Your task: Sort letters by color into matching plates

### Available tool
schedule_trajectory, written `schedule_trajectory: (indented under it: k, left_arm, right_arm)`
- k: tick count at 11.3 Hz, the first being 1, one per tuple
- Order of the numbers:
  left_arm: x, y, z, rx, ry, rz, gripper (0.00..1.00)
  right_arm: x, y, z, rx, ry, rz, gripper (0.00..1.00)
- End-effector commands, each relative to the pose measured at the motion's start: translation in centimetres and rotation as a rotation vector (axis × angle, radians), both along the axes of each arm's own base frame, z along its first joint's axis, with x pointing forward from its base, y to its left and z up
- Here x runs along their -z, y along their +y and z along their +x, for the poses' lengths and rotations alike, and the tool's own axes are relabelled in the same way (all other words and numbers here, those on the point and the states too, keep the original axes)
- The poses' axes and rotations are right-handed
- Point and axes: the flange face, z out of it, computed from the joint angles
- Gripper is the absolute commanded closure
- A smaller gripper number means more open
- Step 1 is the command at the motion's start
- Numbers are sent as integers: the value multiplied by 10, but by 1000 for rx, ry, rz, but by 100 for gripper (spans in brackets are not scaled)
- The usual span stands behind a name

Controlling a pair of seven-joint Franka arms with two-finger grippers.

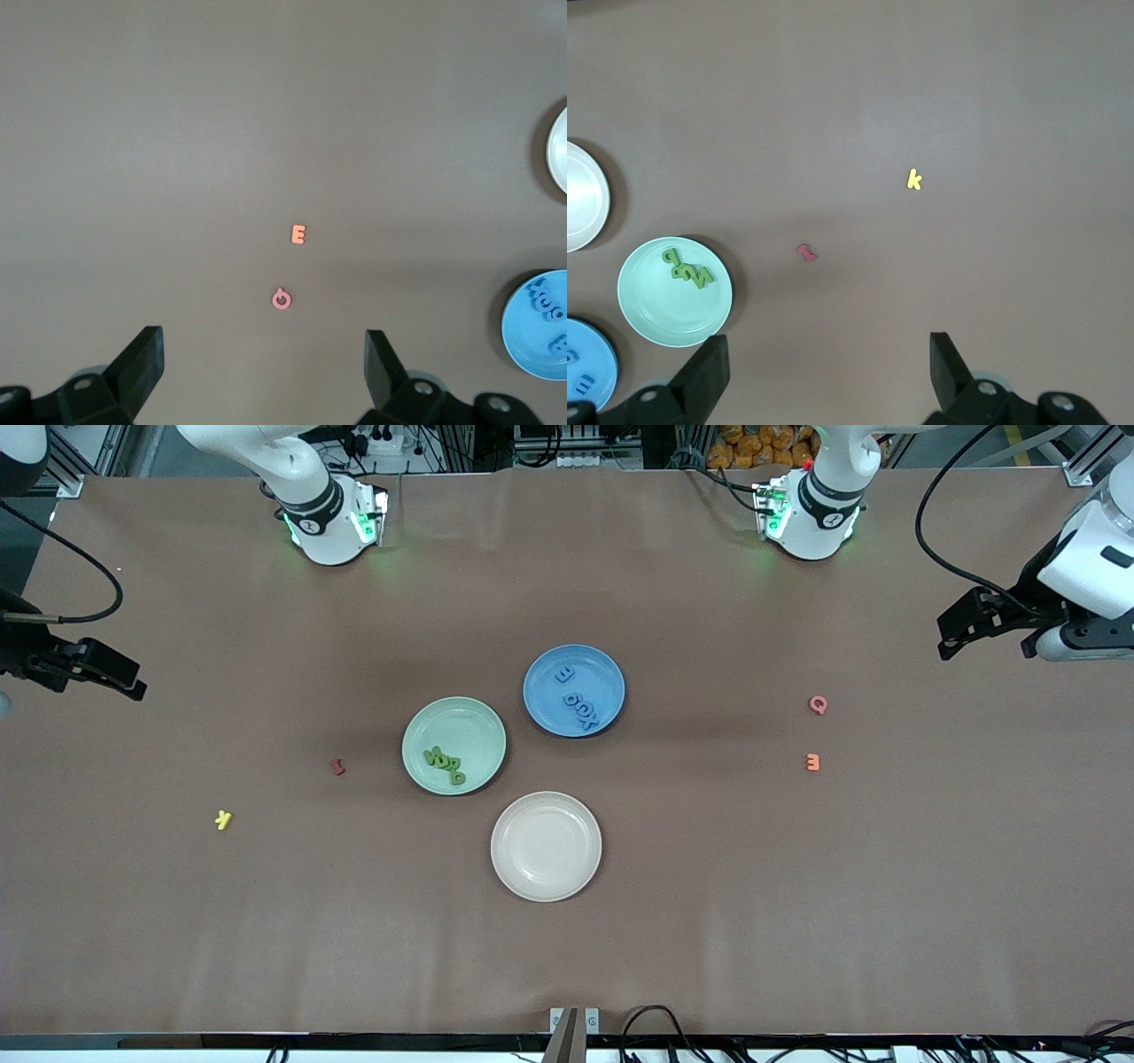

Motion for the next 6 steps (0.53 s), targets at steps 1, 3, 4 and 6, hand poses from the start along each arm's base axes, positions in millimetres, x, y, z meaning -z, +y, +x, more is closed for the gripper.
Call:
schedule_trajectory:
  k: [1,3,4,6]
  left_arm:
    - [-8,-6,-9,38,-28,-10,0]
    - [-9,-13,-9,50,-31,-10,0]
    - [-9,-17,-10,53,-29,-9,0]
    - [-10,-17,-11,49,-26,-12,0]
  right_arm:
    - [-4,3,-3,-13,-14,6,0]
    - [-5,4,-3,-18,-19,9,0]
    - [-5,4,-2,-18,-20,11,0]
    - [-5,6,-2,-21,-20,12,0]
